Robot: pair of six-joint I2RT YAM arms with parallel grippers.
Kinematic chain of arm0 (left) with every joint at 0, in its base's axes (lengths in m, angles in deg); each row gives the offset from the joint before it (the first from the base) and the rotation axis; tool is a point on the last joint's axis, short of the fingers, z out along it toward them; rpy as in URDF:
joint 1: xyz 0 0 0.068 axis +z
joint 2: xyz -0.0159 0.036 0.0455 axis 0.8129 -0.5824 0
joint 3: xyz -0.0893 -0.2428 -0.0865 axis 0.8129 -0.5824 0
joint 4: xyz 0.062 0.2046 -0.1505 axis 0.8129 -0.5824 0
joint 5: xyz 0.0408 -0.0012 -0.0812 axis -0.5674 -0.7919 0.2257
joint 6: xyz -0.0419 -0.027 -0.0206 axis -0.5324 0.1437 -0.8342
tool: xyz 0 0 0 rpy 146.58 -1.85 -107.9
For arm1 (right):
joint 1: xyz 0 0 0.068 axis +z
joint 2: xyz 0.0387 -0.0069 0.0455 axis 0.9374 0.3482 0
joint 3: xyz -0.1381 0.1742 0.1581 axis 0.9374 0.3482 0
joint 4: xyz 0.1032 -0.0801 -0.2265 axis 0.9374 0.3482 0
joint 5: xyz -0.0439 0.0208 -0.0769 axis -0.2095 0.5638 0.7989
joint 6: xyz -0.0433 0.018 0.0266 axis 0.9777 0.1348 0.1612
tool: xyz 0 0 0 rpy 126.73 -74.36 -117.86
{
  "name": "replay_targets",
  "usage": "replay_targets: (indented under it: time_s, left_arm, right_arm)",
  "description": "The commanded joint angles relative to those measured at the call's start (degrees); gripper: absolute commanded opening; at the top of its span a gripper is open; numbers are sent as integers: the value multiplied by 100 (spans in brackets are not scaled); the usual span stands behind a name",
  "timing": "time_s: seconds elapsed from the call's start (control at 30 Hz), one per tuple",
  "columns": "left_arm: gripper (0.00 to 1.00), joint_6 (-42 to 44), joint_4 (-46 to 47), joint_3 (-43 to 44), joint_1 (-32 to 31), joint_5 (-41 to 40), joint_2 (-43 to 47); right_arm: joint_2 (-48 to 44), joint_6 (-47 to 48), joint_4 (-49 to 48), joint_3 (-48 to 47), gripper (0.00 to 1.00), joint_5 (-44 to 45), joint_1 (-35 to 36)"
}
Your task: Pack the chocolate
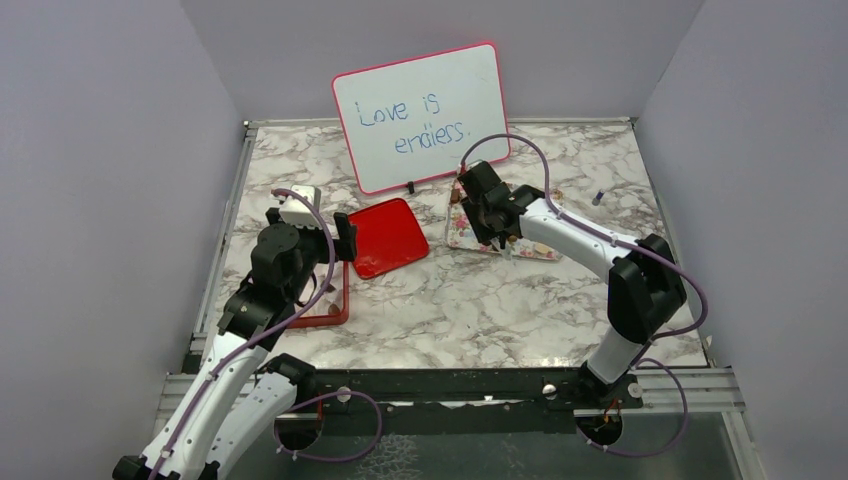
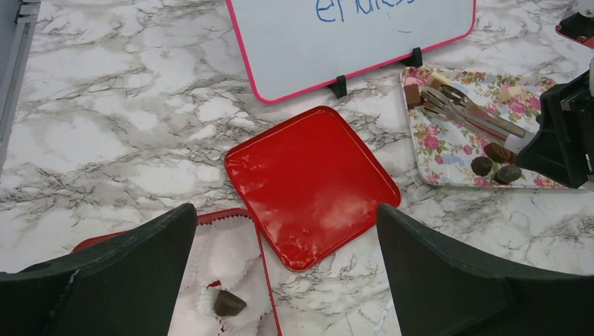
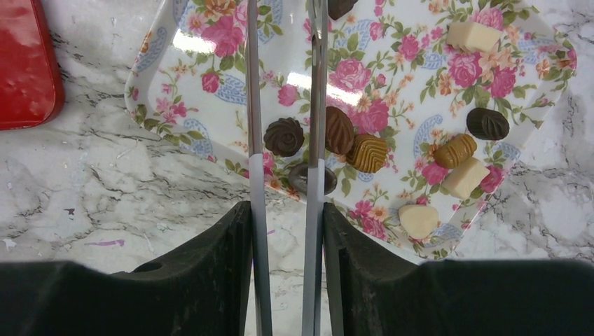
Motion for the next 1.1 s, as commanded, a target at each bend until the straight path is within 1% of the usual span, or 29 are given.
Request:
replay_targets:
  time_s: [0.0, 0.27, 0.6, 0.8, 0.93, 1.07]
  left_arm:
    - [99, -39, 182, 19, -27, 103, 71]
    - [99, -57, 173, 24, -27, 113, 93]
    - [99, -129, 165, 65, -27, -8, 168]
    - [99, -162, 76, 178, -27, -118, 226]
    - [99, -202, 91, 219, -27, -219, 323]
    - [99, -221, 79, 333, -27, -348, 360]
  right_arm:
    - [6, 68, -234, -175, 41, -65, -20]
    - [-232, -248, 266, -120, 35, 116, -18]
    - [-880, -336, 533, 84, 33, -28, -11]
    - [-1218, -403, 507, 126, 33, -331, -2]
    - [-1480, -355, 239, 222, 32, -842, 14]
    - [-1544, -442, 146, 170, 32, -1054, 104]
